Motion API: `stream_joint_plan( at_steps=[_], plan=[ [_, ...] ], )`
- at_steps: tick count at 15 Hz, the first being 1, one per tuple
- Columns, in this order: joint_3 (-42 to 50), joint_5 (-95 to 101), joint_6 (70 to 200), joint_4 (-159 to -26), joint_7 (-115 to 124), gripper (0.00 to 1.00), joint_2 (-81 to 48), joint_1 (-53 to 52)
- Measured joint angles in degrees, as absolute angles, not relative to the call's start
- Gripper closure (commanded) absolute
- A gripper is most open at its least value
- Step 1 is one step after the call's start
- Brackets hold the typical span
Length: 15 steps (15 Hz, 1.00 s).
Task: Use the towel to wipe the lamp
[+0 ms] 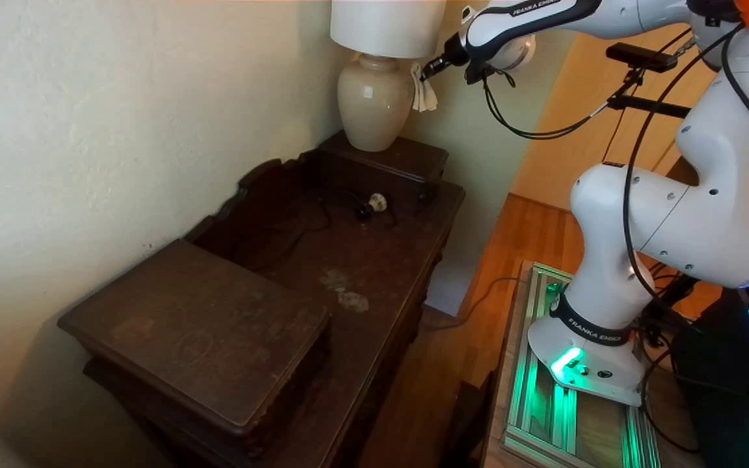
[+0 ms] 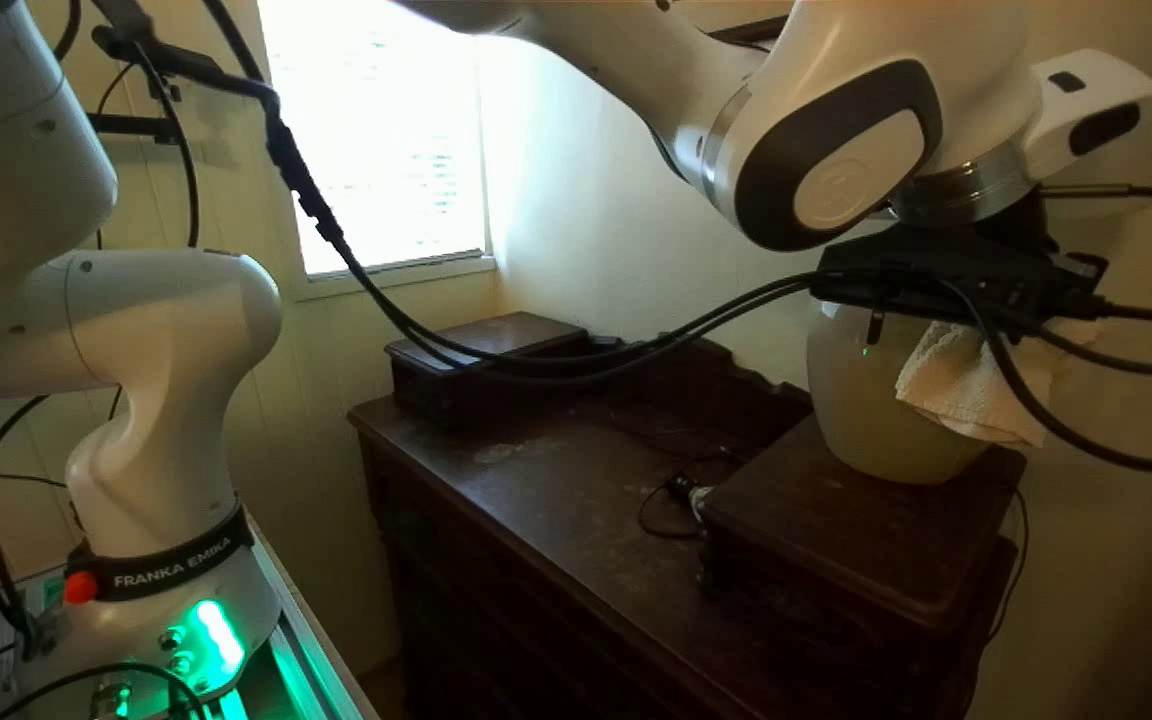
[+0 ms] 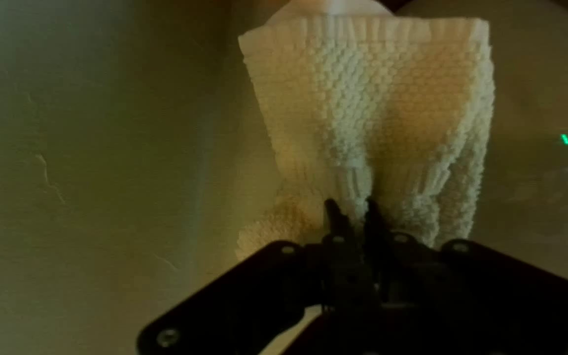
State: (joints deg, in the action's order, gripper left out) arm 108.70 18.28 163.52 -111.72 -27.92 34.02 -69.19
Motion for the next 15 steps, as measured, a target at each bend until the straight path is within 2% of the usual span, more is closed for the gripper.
stream_joint_plan(
  at_steps=[15],
  plan=[
    [118.18, 18.52, 163.31, -111.63, -24.60, 0.97, 38.12, -76.63]
  ],
)
